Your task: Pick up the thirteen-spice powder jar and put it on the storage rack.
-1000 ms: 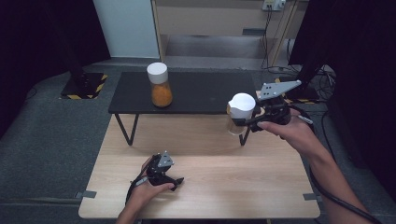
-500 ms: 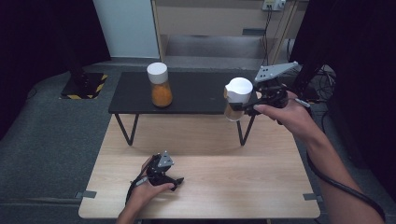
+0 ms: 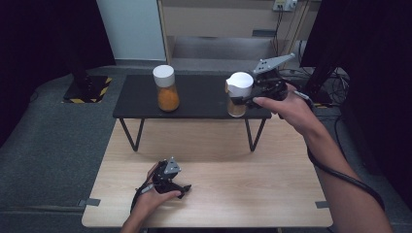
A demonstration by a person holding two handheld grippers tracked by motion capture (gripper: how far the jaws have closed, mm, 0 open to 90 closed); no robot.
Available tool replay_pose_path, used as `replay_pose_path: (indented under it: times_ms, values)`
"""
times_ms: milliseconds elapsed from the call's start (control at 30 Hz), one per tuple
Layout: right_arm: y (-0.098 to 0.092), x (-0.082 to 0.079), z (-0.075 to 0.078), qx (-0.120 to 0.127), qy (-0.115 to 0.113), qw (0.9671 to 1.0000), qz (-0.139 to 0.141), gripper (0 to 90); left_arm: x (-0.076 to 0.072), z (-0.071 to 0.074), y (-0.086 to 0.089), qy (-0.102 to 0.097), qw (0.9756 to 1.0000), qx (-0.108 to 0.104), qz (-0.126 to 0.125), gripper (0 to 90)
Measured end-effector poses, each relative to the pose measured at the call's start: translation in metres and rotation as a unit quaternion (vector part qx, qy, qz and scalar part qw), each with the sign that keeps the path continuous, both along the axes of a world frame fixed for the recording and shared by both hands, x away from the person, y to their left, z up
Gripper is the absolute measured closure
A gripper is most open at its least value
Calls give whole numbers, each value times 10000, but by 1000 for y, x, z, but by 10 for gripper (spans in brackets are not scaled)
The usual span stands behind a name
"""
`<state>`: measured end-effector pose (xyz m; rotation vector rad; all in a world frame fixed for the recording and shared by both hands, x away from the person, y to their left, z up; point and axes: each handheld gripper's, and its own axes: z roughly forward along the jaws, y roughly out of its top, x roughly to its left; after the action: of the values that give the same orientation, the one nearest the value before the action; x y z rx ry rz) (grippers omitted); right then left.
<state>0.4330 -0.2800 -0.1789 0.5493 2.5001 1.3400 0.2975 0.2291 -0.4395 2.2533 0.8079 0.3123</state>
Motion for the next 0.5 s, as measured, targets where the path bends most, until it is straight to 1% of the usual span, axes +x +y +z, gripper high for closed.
replay_pose_path:
  times_ms: [67,133,233,500]
  values:
    - [2,2,-1,-11,12,10000,-7,314,0,0,0,3,10000,0,1,0]
    - [8,9,-3,-31,37,10000,-4,314,0,0,0,4,10000,0,0,0]
    - [13,16,-3,-40,56,10000,2,314,0,0,0,7,10000,-1,-2,0]
    - [20,29,-6,-47,128,9999,-40,314,0,0,0,7,10000,2,-2,0]
